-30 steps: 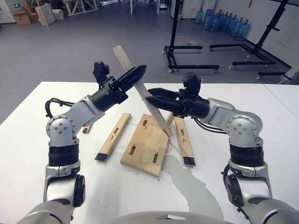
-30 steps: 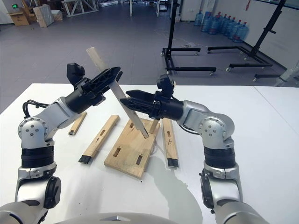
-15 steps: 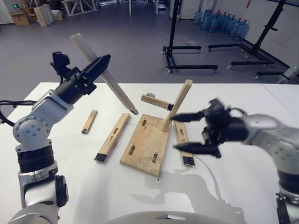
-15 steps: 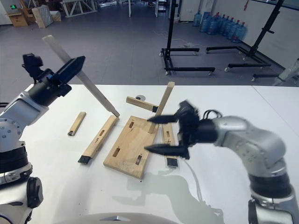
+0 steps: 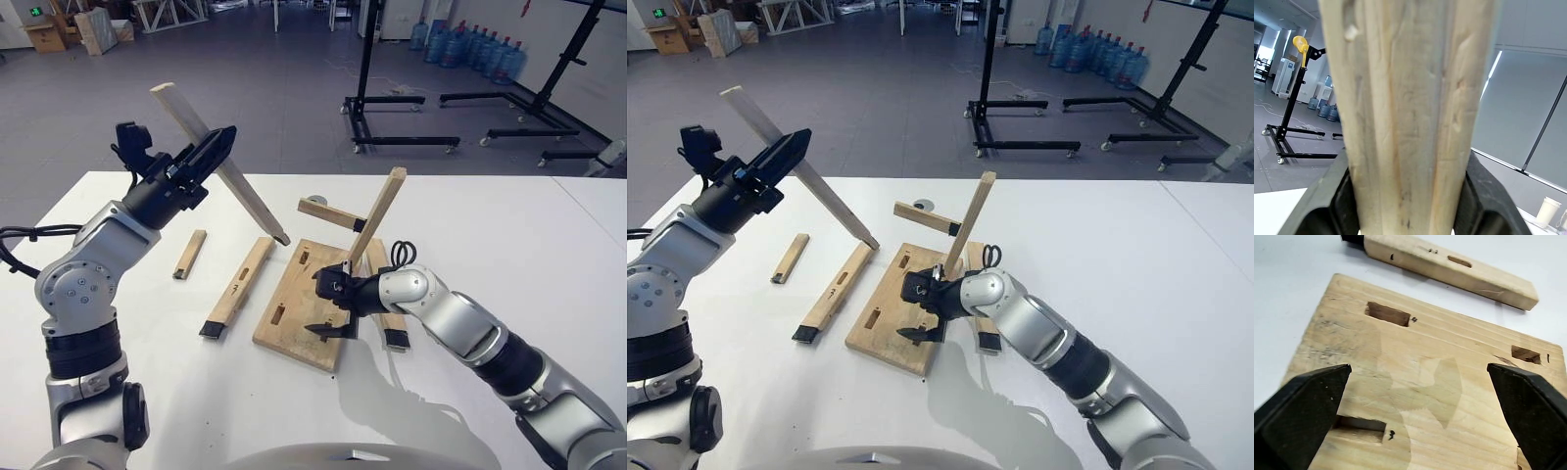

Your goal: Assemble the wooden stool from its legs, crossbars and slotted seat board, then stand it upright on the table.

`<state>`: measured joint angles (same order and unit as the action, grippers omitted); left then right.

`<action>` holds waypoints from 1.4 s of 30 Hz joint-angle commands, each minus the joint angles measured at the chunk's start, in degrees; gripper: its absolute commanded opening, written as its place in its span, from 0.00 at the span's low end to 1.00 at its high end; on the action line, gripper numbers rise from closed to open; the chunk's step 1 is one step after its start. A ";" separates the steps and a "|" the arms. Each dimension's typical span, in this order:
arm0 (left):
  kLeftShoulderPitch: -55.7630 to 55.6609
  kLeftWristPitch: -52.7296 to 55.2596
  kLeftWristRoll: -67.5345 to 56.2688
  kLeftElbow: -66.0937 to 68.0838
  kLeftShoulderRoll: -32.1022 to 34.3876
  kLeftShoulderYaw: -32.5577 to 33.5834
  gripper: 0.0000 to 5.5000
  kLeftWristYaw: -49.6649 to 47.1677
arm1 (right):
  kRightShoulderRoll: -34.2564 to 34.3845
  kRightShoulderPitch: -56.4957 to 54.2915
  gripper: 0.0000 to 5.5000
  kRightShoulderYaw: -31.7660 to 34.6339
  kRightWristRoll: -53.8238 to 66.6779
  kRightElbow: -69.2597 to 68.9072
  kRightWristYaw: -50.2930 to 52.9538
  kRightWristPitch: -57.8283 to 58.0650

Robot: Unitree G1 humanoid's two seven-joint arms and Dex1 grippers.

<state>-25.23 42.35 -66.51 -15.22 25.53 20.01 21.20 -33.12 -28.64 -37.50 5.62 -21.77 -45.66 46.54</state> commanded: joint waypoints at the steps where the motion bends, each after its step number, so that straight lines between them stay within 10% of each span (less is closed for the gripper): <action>1: 1.02 -0.55 1.11 -0.69 -0.51 -0.48 0.37 -0.41 | 1.83 -3.13 0.93 -0.91 -0.77 -0.68 -0.15 5.22; 16: 1.43 -0.64 2.07 -1.13 -2.46 -2.13 0.37 -0.70 | 2.91 -0.92 0.93 -6.58 -5.77 -1.75 1.14 5.38; 29: 1.80 -0.56 2.77 -1.48 -2.69 -2.41 0.37 -1.46 | -14.55 3.52 0.93 -12.65 -16.45 -0.63 -9.85 -13.24; 42: 3.16 0.21 2.00 -3.20 -3.52 -3.01 0.37 -3.85 | -25.75 7.64 0.93 -2.99 -18.18 3.68 -18.26 -31.44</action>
<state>-22.08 42.00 -64.52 -17.66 22.51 17.83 18.31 -57.91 -24.96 -39.00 -10.95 -22.04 -60.87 15.07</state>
